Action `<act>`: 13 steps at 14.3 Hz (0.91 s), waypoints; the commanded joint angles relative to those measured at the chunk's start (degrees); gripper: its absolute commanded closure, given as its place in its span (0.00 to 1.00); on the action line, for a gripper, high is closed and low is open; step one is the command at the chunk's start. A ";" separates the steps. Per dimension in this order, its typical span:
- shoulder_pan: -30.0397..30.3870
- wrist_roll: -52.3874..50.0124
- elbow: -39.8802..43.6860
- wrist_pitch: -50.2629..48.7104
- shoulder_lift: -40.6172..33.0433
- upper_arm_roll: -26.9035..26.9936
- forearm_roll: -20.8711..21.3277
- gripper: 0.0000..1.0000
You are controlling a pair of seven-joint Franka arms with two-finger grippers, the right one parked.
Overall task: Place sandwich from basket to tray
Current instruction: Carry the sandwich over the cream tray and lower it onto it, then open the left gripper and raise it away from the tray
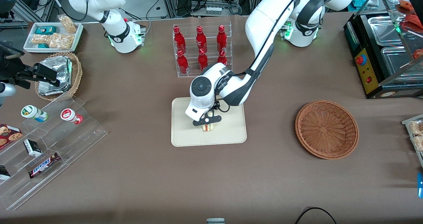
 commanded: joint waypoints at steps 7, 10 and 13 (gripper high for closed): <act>3.11 8.34 -9.91 -17.67 -17.71 6.92 -0.03 0.00; 5.29 18.87 -19.39 -17.42 -24.82 10.27 -0.12 0.00; 10.91 28.63 -25.03 -18.81 -31.68 10.36 -0.12 0.00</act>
